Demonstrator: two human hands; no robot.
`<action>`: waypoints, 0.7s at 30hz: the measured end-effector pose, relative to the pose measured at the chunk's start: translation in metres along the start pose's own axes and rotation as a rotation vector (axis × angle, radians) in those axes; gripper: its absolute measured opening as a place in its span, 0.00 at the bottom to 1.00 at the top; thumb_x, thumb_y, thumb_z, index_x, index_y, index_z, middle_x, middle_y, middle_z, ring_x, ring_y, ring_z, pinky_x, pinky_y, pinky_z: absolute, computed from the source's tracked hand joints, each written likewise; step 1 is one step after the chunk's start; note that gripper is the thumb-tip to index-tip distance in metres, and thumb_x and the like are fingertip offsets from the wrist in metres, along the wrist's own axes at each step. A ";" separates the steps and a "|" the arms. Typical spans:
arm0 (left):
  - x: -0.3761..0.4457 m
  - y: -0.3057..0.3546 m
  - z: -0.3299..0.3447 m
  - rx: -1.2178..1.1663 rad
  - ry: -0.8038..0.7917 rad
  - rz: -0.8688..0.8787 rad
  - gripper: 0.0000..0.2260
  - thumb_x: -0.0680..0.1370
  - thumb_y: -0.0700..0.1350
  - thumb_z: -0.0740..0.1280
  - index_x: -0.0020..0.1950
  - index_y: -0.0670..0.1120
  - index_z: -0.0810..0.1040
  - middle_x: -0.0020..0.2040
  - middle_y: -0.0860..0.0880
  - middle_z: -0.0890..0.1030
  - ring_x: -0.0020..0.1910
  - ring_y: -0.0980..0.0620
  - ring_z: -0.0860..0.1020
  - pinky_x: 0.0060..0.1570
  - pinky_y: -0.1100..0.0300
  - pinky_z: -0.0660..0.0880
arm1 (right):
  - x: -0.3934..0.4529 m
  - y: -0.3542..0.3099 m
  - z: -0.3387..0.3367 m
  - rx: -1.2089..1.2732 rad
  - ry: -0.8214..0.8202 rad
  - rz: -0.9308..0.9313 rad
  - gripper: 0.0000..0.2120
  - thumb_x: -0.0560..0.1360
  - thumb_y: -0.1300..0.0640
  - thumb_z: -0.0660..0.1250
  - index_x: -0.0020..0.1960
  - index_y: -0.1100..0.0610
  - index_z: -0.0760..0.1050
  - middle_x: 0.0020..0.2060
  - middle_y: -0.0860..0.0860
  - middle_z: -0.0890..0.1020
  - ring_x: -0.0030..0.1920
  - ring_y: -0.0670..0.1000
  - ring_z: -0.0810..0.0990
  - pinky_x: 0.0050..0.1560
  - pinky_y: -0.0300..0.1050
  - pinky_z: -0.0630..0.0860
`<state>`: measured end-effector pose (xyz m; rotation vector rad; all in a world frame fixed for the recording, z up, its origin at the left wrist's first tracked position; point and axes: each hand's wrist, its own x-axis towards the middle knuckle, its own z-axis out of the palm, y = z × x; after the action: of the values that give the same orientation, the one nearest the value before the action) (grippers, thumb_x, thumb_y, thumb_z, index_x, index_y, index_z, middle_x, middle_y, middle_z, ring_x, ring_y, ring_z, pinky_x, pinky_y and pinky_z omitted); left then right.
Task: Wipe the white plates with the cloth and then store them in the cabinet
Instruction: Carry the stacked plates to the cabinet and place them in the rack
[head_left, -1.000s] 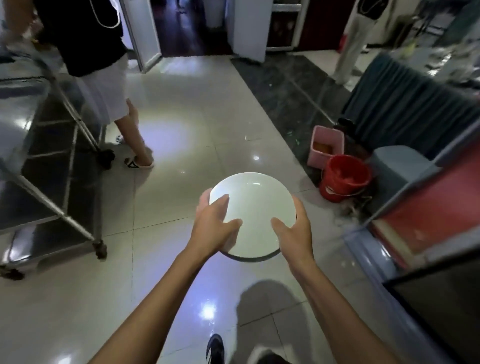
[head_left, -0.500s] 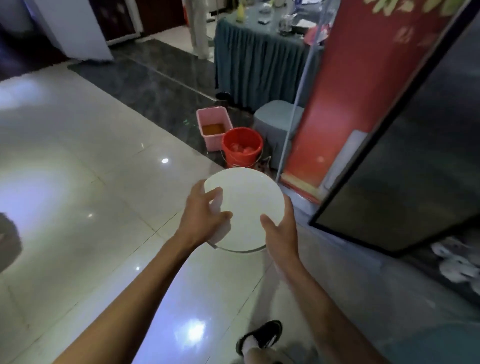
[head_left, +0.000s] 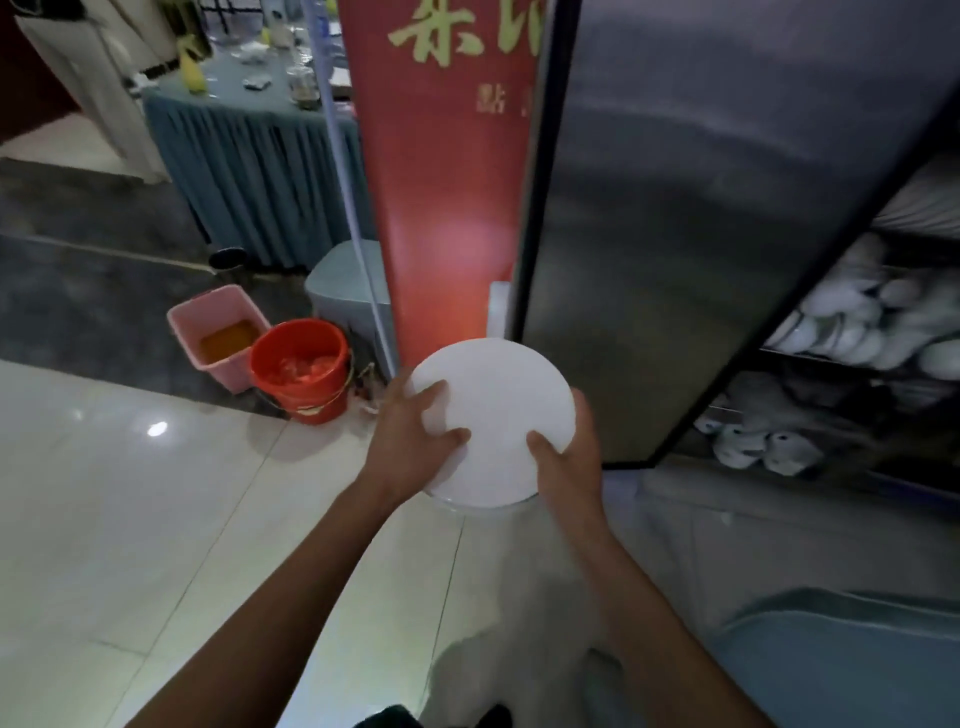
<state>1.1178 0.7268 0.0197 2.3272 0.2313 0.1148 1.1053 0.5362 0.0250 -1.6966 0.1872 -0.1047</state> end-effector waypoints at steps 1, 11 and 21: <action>0.011 0.007 0.009 -0.011 -0.023 0.012 0.32 0.71 0.51 0.78 0.73 0.51 0.73 0.80 0.49 0.58 0.76 0.48 0.60 0.69 0.61 0.53 | 0.009 0.002 -0.007 0.001 0.029 0.005 0.34 0.75 0.69 0.66 0.77 0.51 0.61 0.67 0.47 0.72 0.65 0.47 0.71 0.60 0.39 0.69; 0.136 0.073 0.101 -0.100 -0.269 0.191 0.31 0.71 0.47 0.79 0.72 0.48 0.74 0.80 0.48 0.59 0.77 0.48 0.61 0.71 0.64 0.55 | 0.110 0.016 -0.057 -0.001 0.280 0.058 0.31 0.68 0.58 0.65 0.69 0.43 0.65 0.58 0.37 0.76 0.57 0.36 0.75 0.54 0.33 0.73; 0.240 0.157 0.189 -0.140 -0.519 0.430 0.32 0.71 0.46 0.78 0.73 0.46 0.73 0.80 0.48 0.57 0.78 0.49 0.59 0.73 0.61 0.59 | 0.193 0.010 -0.107 -0.092 0.645 0.163 0.34 0.76 0.64 0.68 0.78 0.49 0.60 0.68 0.48 0.73 0.66 0.51 0.72 0.66 0.55 0.72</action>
<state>1.4024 0.5350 0.0052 2.1471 -0.5196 -0.2533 1.2752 0.3946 0.0218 -1.6838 0.8186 -0.5282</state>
